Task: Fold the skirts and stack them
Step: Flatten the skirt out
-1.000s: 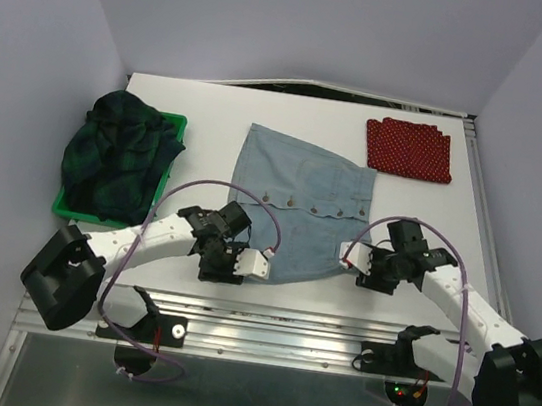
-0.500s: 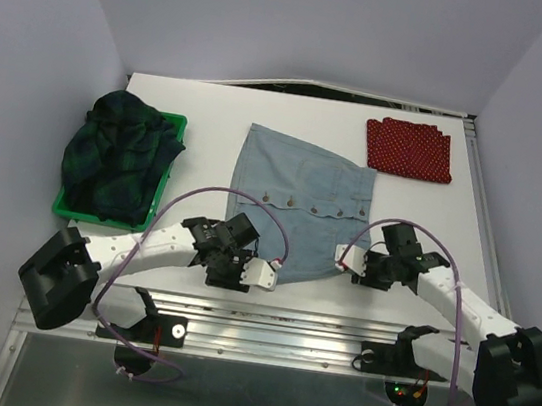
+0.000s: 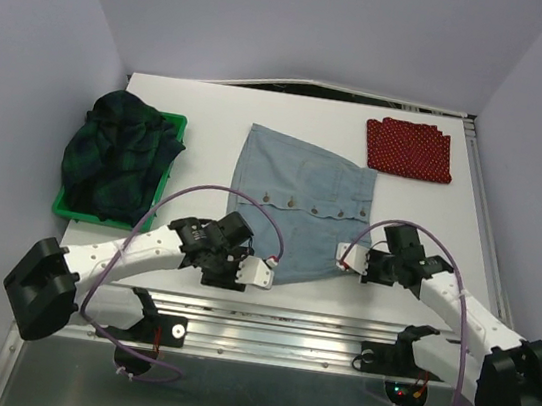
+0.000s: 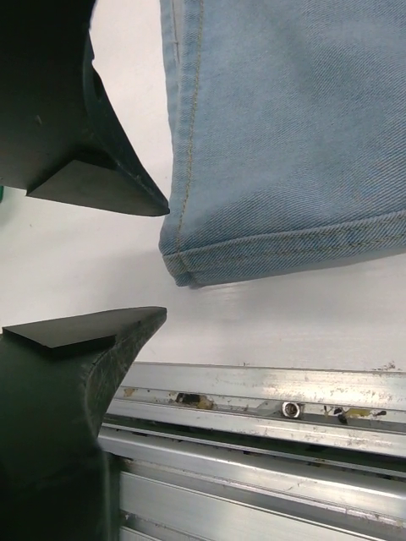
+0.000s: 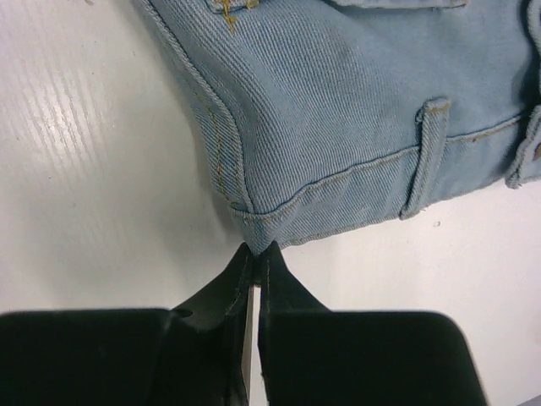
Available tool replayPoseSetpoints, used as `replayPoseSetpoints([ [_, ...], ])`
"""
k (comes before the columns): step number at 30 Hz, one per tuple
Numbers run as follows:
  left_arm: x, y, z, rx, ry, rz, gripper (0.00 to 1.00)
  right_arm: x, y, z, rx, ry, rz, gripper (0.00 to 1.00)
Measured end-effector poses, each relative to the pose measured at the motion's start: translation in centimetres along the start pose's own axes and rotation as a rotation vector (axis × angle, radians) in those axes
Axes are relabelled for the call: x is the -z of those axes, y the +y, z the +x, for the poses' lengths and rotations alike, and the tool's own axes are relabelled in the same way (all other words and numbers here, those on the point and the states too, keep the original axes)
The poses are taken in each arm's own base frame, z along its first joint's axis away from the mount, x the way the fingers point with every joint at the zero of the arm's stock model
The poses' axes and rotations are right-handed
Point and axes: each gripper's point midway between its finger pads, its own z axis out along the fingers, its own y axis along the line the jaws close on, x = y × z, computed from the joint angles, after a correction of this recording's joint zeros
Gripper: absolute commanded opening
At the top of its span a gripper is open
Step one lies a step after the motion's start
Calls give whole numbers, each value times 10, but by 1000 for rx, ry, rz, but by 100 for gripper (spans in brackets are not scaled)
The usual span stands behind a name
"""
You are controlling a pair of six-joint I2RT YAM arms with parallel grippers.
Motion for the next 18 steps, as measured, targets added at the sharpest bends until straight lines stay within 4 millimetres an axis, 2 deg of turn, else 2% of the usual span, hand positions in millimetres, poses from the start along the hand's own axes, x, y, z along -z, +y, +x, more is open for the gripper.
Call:
replayPoseSetpoints([
  [9,-14,-13,-18,-13,-5,46,56,27,-15,-14,10,1,4,1],
  [12,-28,-17,-17,-19,6,54,45,29,-14,-13,24,10,-9,1],
  [14,-41,-22,-6,-18,43,66,36,29,-11,-11,35,22,-22,1],
  [15,-42,-21,-7,-16,43,63,29,30,-10,-10,39,26,-27,1],
  [17,-44,-19,-7,-15,46,52,21,30,-7,-7,49,38,-39,1],
  [18,-44,-17,-7,-16,49,45,12,31,-6,-6,54,43,-45,1],
])
